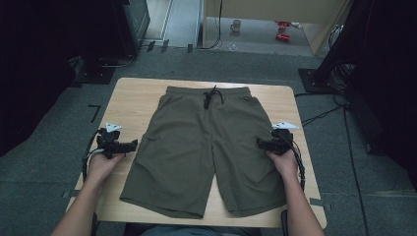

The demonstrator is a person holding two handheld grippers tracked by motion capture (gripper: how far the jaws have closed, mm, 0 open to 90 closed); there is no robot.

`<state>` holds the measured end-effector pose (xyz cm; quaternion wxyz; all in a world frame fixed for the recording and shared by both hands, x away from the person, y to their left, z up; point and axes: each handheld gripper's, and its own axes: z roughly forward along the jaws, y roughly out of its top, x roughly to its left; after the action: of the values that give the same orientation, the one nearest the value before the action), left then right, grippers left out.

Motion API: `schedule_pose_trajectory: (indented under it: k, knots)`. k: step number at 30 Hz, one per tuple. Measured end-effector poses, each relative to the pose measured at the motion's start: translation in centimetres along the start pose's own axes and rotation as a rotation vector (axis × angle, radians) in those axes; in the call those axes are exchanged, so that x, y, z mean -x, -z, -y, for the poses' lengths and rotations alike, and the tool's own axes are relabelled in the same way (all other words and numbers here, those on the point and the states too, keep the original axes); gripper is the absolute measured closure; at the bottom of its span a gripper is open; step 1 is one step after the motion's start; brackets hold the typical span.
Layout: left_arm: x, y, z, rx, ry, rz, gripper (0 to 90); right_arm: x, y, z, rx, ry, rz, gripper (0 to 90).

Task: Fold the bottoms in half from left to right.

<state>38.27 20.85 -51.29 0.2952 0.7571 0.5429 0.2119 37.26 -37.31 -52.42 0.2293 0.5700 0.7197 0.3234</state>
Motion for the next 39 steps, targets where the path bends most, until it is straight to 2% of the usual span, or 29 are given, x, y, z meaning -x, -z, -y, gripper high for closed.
schedule_pose_trajectory:
  k: [1,2,3,4,6,8,10,11,13,16,17,23,25,30,32,33,36,39]
  knots:
    - [-0.3,0.1,-0.2,-0.006,0.004,0.042,6.2,0.0,0.0,0.0,-0.002,0.002,-0.002,10.1]
    - [-0.3,0.1,-0.2,-0.006,0.004,0.042,6.2,0.0,0.0,0.0,-0.002,0.002,-0.002,10.1]
    - [-0.4,0.2,-0.2,-0.007,0.014,0.066,6.3,0.0,0.2,-0.2,-0.01,-0.003,-0.004,16.3]
    - [-0.5,0.4,-0.4,-0.002,0.022,0.075,7.9,0.0,0.2,-0.3,-0.015,-0.009,-0.007,17.0]
    - [-0.6,0.6,-0.4,0.005,0.016,0.076,15.5,0.1,0.3,-0.4,-0.019,-0.017,-0.014,16.9]
    - [-0.4,1.2,-0.4,0.022,-0.01,0.109,15.3,0.4,0.4,-0.6,-0.028,-0.048,-0.027,17.5]
    - [-0.3,1.4,-0.5,0.021,-0.024,0.111,15.4,0.5,0.7,-0.9,-0.026,-0.067,-0.034,18.5]
    - [0.1,1.9,-0.5,0.021,-0.06,0.109,15.4,0.6,0.9,-1.1,-0.021,-0.067,-0.03,19.4]
    - [0.5,2.4,-0.4,0.027,-0.085,0.106,15.5,0.5,1.2,-1.4,-0.004,-0.064,-0.031,21.2]
    - [0.8,2.9,-0.2,0.035,-0.083,0.123,16.2,0.1,1.5,-1.8,0.004,-0.056,-0.055,20.6]
    - [1.0,3.4,0.0,0.043,-0.08,0.139,16.2,-0.2,1.4,-2.0,0.002,-0.05,-0.052,19.5]
    - [1.8,4.5,0.4,0.056,-0.099,0.159,16.5,-1.2,1.5,-2.7,0.01,-0.028,-0.061,18.9]
    - [2.2,5.2,0.9,0.055,-0.115,0.167,17.1,-1.6,1.6,-3.0,0.029,-0.035,-0.09,20.8]
    - [2.7,6.2,1.9,0.061,-0.136,0.168,17.2,-1.9,2.0,-3.4,0.052,-0.032,-0.11,24.6]
    - [2.8,6.6,2.5,0.062,-0.133,0.171,18.7,-2.0,2.1,-3.6,0.059,-0.03,-0.118,26.0]
    - [2.7,6.8,2.8,0.064,-0.13,0.176,23.0,-2.2,2.1,-3.8,0.063,-0.032,-0.125,27.4]
    - [2.9,7.2,3.3,0.067,-0.121,0.194,23.6,-2.3,2.1,-3.9,0.066,-0.03,-0.136,28.4]
    - [3.1,7.7,3.8,0.066,-0.131,0.207,24.3,-2.6,2.0,-4.2,0.069,-0.029,-0.148,29.5]
